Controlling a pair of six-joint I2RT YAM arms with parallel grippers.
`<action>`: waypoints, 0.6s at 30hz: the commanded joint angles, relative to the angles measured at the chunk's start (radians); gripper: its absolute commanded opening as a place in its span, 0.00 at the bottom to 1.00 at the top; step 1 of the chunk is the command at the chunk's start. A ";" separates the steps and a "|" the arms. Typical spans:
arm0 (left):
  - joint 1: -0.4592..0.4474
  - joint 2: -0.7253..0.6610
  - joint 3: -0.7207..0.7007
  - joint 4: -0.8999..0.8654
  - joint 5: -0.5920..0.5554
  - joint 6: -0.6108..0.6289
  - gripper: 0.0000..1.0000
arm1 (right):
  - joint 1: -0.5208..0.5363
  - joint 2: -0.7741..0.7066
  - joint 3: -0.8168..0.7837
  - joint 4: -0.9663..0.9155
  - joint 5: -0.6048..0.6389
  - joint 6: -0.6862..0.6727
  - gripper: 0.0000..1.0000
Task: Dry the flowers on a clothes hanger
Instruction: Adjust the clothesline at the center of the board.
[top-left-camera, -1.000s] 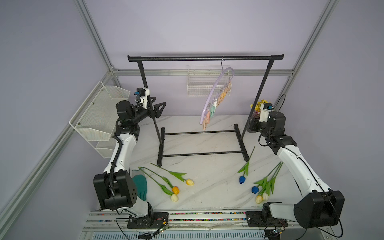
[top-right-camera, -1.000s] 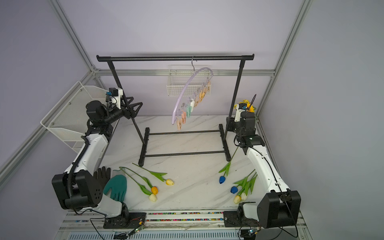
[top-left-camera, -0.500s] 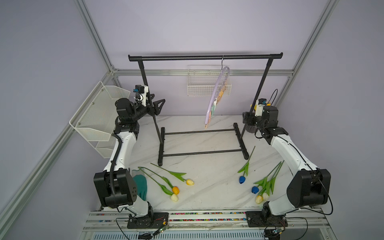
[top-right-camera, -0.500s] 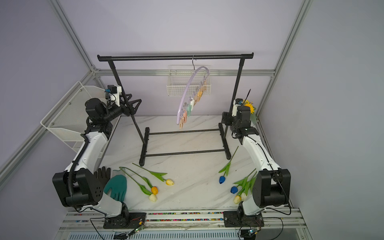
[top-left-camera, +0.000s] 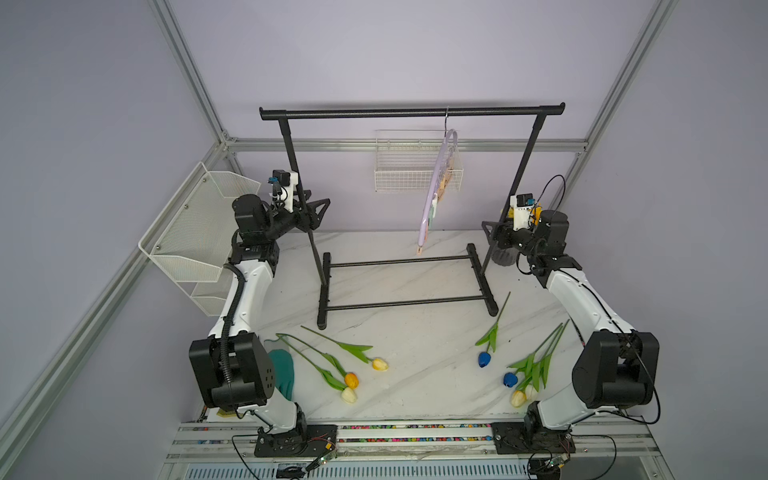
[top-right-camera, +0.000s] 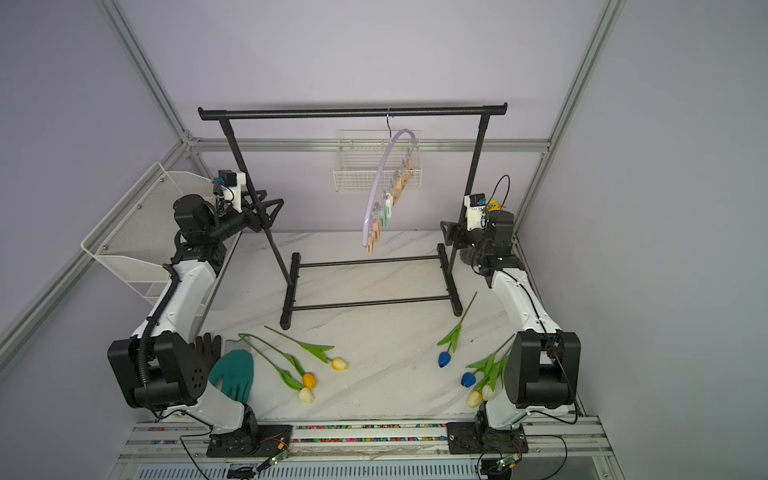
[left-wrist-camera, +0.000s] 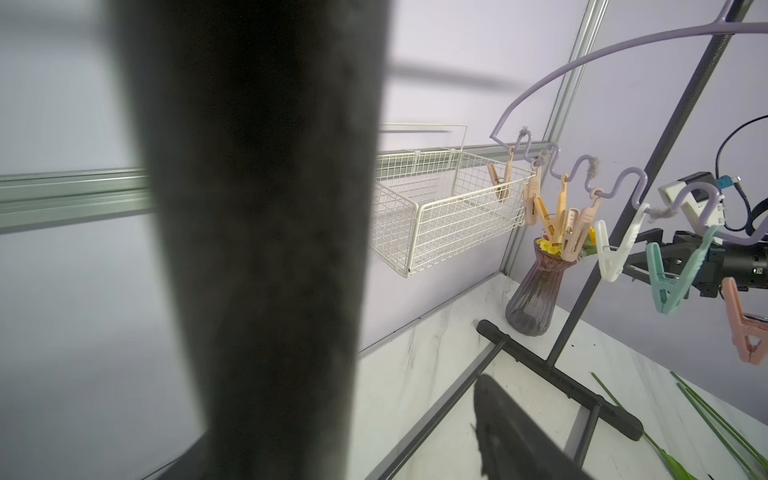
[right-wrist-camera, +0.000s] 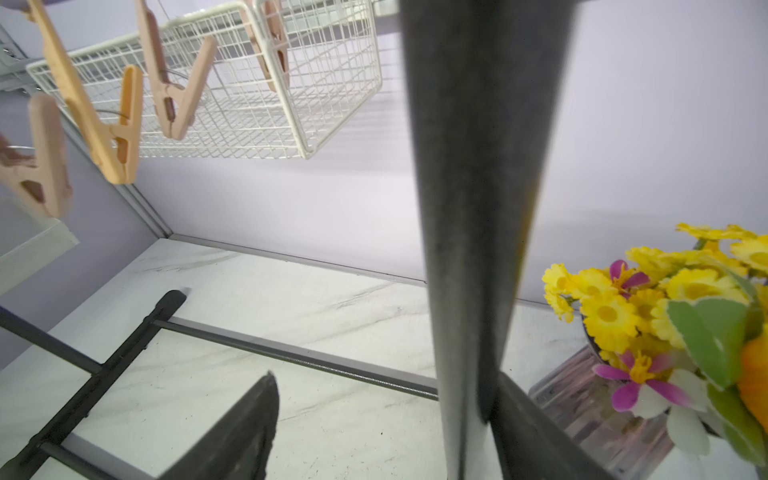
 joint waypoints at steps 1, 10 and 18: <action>-0.002 0.004 0.038 -0.003 0.017 0.007 0.74 | 0.005 -0.066 -0.052 0.075 -0.165 -0.022 0.73; -0.003 -0.019 0.021 -0.013 0.031 -0.013 0.73 | 0.001 -0.148 -0.135 0.071 -0.173 -0.022 0.69; -0.042 -0.070 -0.002 -0.083 -0.004 -0.033 0.73 | -0.016 -0.212 -0.166 0.057 -0.073 -0.005 0.71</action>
